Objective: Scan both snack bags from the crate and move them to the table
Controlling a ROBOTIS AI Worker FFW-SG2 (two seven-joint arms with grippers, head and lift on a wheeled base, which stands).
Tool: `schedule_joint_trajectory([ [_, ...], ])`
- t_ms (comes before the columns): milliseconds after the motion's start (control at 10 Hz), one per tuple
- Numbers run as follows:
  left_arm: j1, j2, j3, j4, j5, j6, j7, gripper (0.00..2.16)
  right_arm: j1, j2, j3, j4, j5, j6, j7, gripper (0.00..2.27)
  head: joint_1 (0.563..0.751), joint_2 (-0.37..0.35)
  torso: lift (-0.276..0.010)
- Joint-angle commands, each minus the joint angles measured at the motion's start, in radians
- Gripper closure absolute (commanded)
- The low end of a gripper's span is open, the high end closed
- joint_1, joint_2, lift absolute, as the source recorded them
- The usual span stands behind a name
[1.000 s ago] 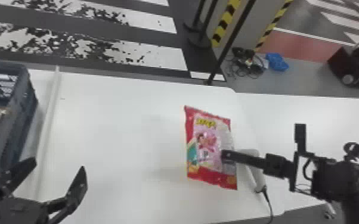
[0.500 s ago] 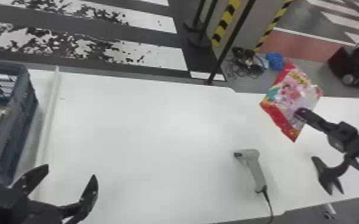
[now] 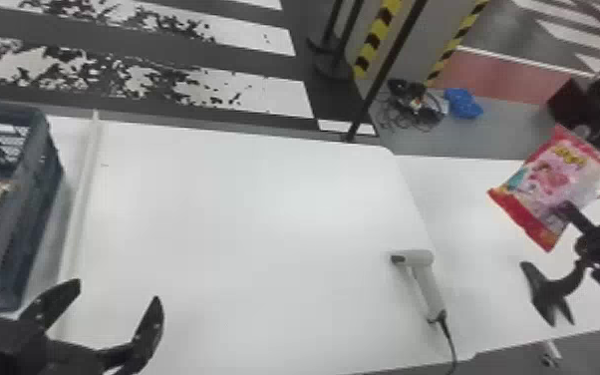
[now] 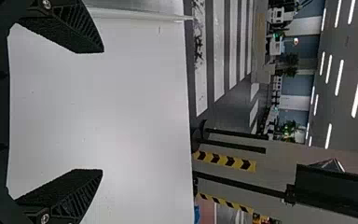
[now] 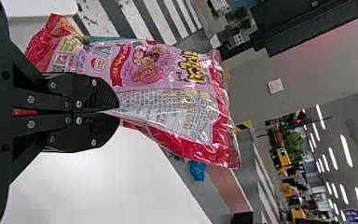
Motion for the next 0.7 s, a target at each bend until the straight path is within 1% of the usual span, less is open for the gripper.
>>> schedule_joint_trajectory([
  [0,0.002,0.001,-0.006,-0.010,0.001,0.000,0.000,0.08,0.019,0.039,0.077,0.044,0.053,-0.148,-0.039,2.24,0.695,-0.350,-0.087],
  [100,0.009,0.003,-0.006,-0.024,0.001,0.000,0.000,0.08,0.022,0.061,0.124,0.088,0.078,-0.231,-0.074,2.24,0.695,-0.350,-0.087],
  [200,0.014,0.006,-0.006,-0.035,0.003,0.000,-0.002,0.08,0.031,0.084,0.157,0.106,0.102,-0.268,-0.112,2.24,0.695,-0.350,-0.087],
  [300,0.019,0.009,-0.004,-0.047,0.006,0.000,-0.002,0.08,0.038,0.102,0.180,0.114,0.111,-0.268,-0.151,2.21,0.695,-0.350,-0.087],
  [400,0.028,0.011,-0.003,-0.058,0.006,0.000,-0.005,0.08,0.049,0.117,0.215,0.116,0.144,-0.265,-0.166,2.00,0.695,-0.350,-0.087],
  [500,0.037,0.012,-0.001,-0.067,0.006,0.000,-0.008,0.08,0.061,0.139,0.235,0.116,0.141,-0.271,-0.180,1.34,0.695,-0.350,-0.087],
  [600,0.043,0.012,0.003,-0.069,0.007,0.000,-0.011,0.08,0.072,0.151,0.235,0.109,0.128,-0.265,-0.181,0.14,0.695,-0.350,-0.087],
])
